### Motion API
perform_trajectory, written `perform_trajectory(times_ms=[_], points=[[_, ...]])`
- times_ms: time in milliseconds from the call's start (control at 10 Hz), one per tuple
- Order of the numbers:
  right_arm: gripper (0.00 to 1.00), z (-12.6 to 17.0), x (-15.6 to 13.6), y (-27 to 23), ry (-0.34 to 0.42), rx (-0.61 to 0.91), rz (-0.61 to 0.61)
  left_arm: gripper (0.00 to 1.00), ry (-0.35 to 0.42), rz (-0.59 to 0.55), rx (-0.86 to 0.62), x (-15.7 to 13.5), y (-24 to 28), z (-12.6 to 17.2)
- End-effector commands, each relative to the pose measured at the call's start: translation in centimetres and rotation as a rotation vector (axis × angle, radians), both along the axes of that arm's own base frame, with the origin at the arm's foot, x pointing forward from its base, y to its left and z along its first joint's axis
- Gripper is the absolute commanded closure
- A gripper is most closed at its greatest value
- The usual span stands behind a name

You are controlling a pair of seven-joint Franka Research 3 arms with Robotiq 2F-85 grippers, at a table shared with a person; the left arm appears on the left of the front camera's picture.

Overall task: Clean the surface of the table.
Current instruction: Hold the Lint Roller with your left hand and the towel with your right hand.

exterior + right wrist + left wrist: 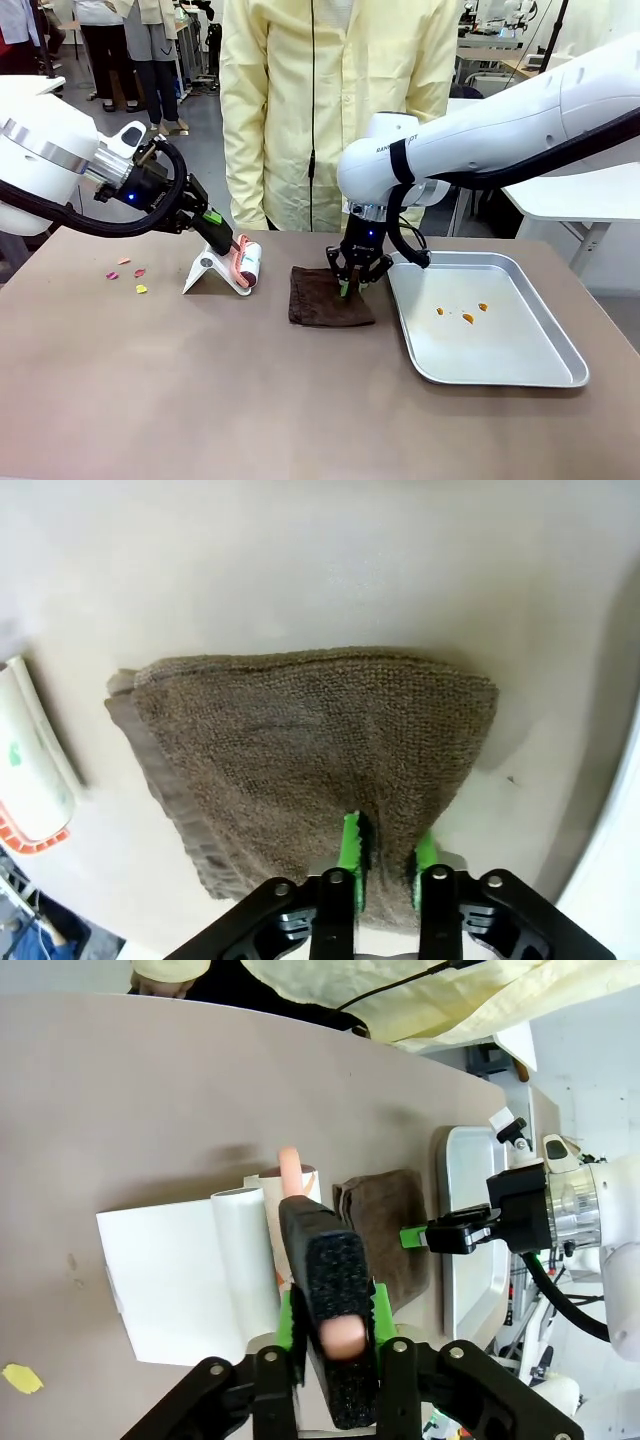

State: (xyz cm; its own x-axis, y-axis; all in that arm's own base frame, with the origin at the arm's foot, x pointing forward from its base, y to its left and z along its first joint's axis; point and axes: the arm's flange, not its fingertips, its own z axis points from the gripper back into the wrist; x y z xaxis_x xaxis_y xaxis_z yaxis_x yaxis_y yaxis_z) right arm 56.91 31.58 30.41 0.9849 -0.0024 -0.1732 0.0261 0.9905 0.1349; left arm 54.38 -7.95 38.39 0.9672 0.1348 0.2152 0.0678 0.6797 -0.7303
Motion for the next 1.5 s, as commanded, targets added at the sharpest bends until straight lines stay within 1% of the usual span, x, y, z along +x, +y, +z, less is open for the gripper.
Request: perform_trajectory(times_ms=[0, 400, 600, 700, 800, 900, 1000, 1100, 1200, 1300, 1400], points=[[1.00, 0.0, 0.4, 0.1, -0.001, -0.009, 0.038, 1.00, -0.036, -0.001, -0.021, 0.1, 0.1, -0.2], [1.00, -0.1, 0.5, 0.2, 0.010, -0.004, 0.045, 1.00, -0.046, -0.001, -0.027, 0.0, 0.2, 0.0], [1.00, 0.2, 0.3, -0.3, -0.004, 0.019, 0.044, 1.00, -0.059, 0.009, -0.035, -0.3, 0.5, 0.6], [1.00, 0.6, -0.3, -1.0, -0.023, 0.051, 0.029, 1.00, -0.053, 0.023, -0.047, -0.6, 0.6, 1.2], [1.00, 1.5, -1.5, -2.2, -0.064, 0.096, -0.012, 1.00, -0.059, 0.049, -0.034, -1.4, 1.0, 2.4], [1.00, 3.1, -3.6, -4.0, -0.120, 0.218, -0.062, 1.00, -0.026, 0.091, -0.043, -2.7, 1.9, 4.5], [1.00, 4.5, -5.8, -5.4, -0.153, 0.308, -0.094, 0.95, 0.044, 0.098, -0.085, -4.3, 3.0, 6.5], [1.00, 5.5, -7.5, -6.2, -0.148, 0.378, -0.092, 0.95, 0.055, 0.106, -0.132, -6.1, 4.5, 8.4], [1.00, 6.3, -8.9, -6.9, -0.137, 0.444, -0.085, 0.95, 0.083, 0.130, -0.181, -7.9, 6.1, 10.0], [1.00, 7.0, -10.3, -7.8, -0.154, 0.550, -0.071, 0.95, 0.118, 0.113, -0.275, -9.8, 8.1, 11.5], [1.00, 7.2, -11.7, -8.8, -0.179, 0.633, -0.062, 0.95, 0.107, 0.112, -0.329, -11.7, 10.1, 12.3]])
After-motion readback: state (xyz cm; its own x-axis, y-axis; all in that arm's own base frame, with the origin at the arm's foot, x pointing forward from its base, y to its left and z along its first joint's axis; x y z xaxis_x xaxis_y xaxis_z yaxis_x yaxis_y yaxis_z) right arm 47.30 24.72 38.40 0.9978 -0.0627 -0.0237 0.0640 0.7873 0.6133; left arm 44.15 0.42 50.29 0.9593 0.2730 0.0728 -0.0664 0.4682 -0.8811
